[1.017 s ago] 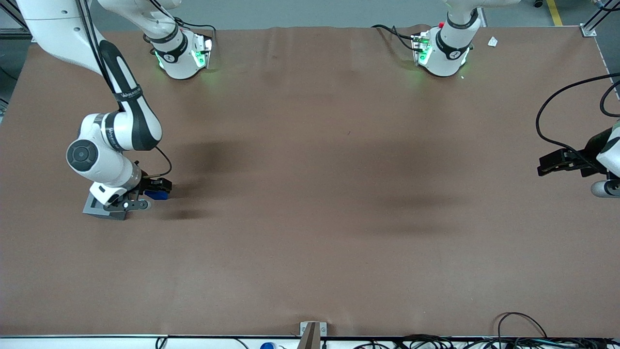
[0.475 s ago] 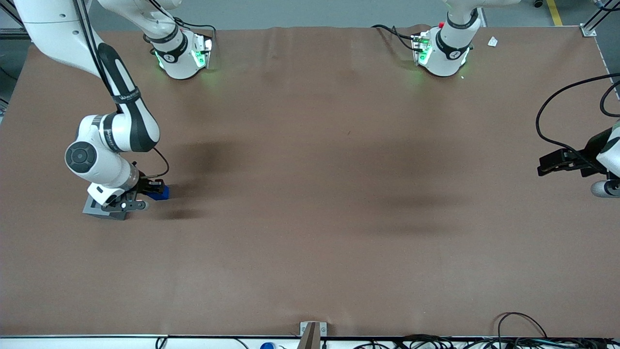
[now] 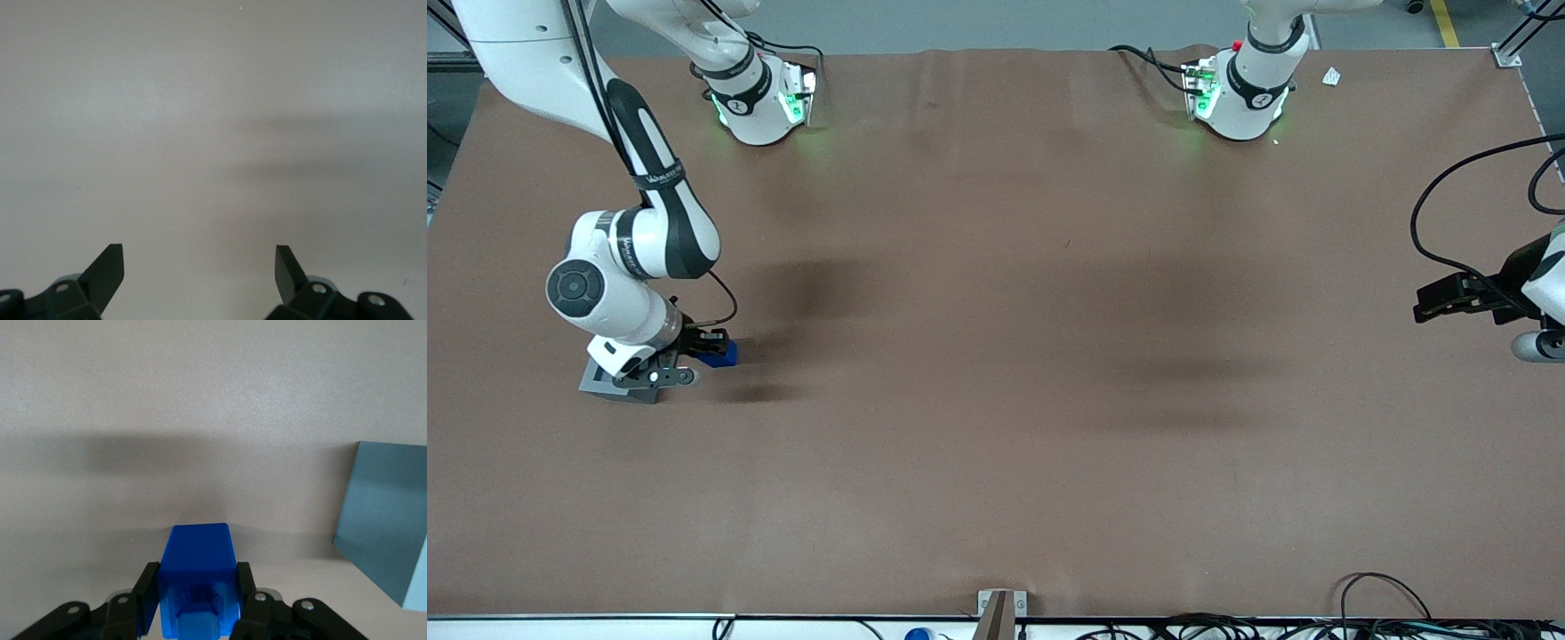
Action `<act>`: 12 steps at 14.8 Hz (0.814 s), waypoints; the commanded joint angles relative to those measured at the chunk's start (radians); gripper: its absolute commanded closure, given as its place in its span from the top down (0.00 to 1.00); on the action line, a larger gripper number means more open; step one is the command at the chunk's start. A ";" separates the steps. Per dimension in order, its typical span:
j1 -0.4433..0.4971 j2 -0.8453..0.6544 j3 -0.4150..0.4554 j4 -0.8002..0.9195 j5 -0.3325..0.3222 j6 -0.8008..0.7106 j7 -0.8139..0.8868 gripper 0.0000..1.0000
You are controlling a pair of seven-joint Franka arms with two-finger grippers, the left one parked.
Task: Insert blue part into gray base with right arm
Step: 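Lift the blue block and carry it over the gray base, then lower the blue block into the gray base's square opening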
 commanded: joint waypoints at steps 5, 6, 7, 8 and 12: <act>-0.070 -0.072 0.006 0.134 -0.013 -0.221 0.001 0.11; -0.089 -0.086 0.006 0.137 -0.013 -0.225 0.000 0.11; -0.109 -0.100 0.006 0.136 -0.013 -0.225 0.000 0.11; -0.128 -0.111 0.008 0.137 -0.012 -0.225 0.001 0.11; -0.177 -0.114 0.008 0.162 -0.004 -0.224 0.001 0.10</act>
